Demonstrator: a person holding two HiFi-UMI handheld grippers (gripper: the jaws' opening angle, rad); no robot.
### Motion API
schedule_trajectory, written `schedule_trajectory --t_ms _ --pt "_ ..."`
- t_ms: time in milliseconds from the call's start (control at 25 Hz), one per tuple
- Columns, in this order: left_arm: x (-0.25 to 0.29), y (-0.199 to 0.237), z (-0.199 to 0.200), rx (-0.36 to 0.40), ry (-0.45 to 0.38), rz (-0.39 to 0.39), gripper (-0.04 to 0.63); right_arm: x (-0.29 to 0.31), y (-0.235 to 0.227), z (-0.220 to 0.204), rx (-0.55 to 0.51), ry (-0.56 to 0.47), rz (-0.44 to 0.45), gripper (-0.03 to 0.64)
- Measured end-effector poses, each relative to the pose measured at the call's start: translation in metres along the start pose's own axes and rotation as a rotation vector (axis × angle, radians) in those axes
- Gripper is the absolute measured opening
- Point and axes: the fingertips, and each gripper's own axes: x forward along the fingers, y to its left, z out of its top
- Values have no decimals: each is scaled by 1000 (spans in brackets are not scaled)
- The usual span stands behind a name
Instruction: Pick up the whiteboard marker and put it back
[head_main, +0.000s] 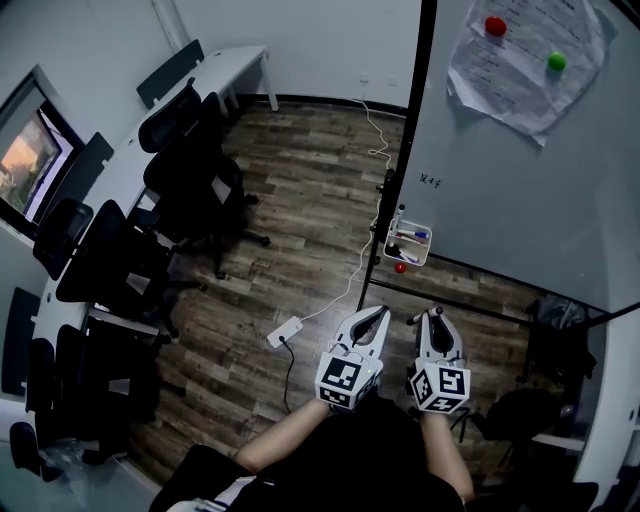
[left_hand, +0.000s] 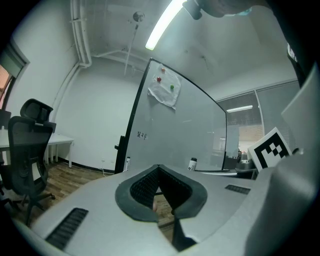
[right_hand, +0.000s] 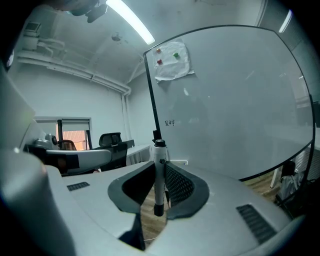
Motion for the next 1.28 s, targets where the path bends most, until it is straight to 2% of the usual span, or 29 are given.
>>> schedule_trajectory --t_ms 480,800,1280 --pt "44 16 0 -7 17 22 8 46 -20 3 3 34 27 75" --pt "79 24 -15 -34 60 33 8 78 -38 8 7 45 40 75" --pt "118 43 -18 -62 83 61 8 126 -53 22 -5 57 76 75"
